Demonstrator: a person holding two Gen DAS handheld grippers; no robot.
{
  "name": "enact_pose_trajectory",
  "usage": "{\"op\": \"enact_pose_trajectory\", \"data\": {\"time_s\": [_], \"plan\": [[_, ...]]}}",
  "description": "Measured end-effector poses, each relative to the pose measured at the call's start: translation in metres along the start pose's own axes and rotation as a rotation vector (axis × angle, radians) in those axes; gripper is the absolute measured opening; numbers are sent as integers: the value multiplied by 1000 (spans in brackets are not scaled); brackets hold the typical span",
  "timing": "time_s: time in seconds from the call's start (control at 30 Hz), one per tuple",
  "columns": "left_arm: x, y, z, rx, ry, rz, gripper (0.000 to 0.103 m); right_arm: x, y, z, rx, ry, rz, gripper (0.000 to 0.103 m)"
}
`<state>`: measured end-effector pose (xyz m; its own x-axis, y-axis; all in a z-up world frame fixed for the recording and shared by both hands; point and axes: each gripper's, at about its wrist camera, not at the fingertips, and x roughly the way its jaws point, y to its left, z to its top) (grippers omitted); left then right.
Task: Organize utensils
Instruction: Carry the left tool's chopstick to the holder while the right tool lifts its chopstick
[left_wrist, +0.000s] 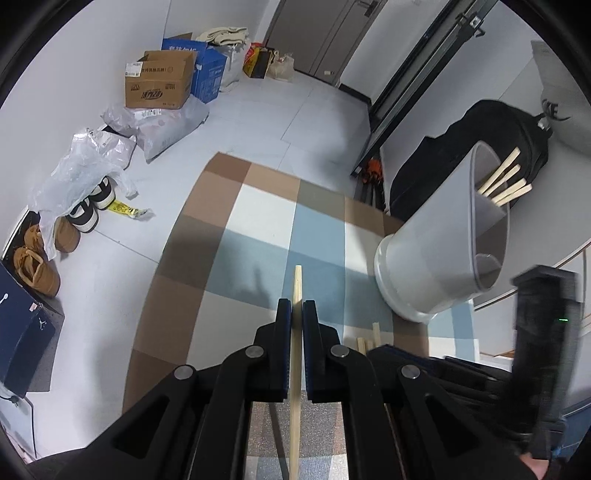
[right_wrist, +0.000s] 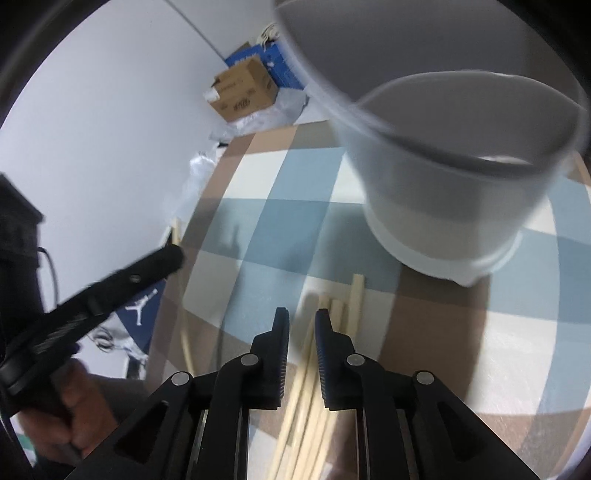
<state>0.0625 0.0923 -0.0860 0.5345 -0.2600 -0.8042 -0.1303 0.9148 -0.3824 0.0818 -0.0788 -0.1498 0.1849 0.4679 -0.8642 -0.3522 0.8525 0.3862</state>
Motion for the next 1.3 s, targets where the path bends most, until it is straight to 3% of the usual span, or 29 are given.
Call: {"op": "enact_pose_trajectory", "data": {"time_s": [0.3,0.5,0.57,0.7,1.0,1.3], "plan": [[-12,14,4,-23,-27,-23,2,22,-2,8,8,75,-144,13],[-16,17,5,-31,-32,-52,2,27,10,12,-46,70,-215,13],[-18,17,6,-31,-37,-55,2,28,12,10,-59,63,-248,7],[-22,15,6,-24,-49,-65,2,24,5,8,-43,38,-227,5],[-33,2,-1,50,-74,-90,2,-45,3,-2,-19,-169,-147,5],[-62,-20,-1,136,-139,-185,2,-131,1,-16,-4,-427,-42,5]]}}
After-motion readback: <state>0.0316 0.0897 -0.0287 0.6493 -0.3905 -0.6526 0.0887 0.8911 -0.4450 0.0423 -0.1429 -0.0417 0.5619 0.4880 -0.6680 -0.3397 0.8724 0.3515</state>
